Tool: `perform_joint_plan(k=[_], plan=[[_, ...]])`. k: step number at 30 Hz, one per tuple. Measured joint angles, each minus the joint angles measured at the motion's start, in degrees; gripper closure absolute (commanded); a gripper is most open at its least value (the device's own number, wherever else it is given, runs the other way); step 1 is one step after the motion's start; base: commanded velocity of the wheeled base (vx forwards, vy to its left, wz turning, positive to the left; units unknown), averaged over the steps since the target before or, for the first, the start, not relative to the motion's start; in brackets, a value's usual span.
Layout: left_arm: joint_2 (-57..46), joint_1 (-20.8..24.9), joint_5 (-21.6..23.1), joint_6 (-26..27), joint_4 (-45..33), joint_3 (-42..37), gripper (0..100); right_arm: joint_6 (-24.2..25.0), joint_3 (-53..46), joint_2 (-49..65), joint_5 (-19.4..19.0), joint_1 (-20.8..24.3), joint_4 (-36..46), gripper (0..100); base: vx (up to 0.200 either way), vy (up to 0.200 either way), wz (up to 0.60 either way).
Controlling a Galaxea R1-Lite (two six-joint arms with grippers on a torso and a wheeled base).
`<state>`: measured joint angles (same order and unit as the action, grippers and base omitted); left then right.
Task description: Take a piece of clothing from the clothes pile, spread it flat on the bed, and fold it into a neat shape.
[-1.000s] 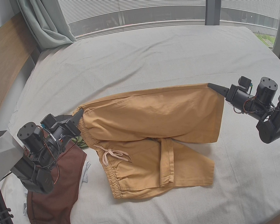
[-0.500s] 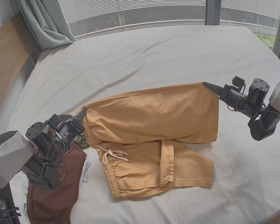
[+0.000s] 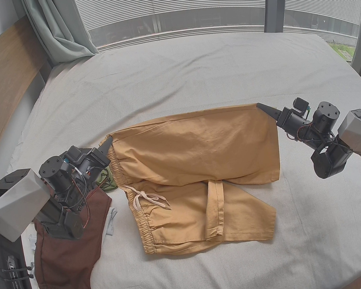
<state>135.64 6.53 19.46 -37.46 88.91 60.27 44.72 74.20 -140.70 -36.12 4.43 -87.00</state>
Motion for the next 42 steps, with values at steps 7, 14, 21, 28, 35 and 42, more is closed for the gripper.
perform_joint_plan(k=[7,14,21,28,35,42], plan=[[1.29,-0.06,-0.17,-1.76,0.00,1.79,100,0.20,2.97,-1.37,0.00,-0.07,1.88,100,0.000,0.000,0.00],[2.32,-0.06,-0.20,-2.58,0.02,3.49,100,0.20,5.29,-2.66,0.00,-0.05,3.19,100,0.000,0.000,0.00],[2.97,-0.12,0.05,-2.68,0.02,4.08,100,0.20,7.94,-3.93,0.11,0.11,4.51,100,0.000,0.000,0.00],[3.91,-0.28,0.17,-2.80,0.02,5.55,0,0.20,10.22,-4.53,0.13,0.34,5.63,0,0.000,0.000,0.00],[4.52,-0.28,0.02,-5.53,-0.15,6.55,0,0.20,14.67,-5.91,0.55,0.20,7.69,0,0.000,0.000,0.00],[4.24,0.11,-0.22,-7.31,-1.49,4.23,0,0.09,13.91,-7.12,0.60,0.01,7.69,0,0.000,0.000,0.00]])
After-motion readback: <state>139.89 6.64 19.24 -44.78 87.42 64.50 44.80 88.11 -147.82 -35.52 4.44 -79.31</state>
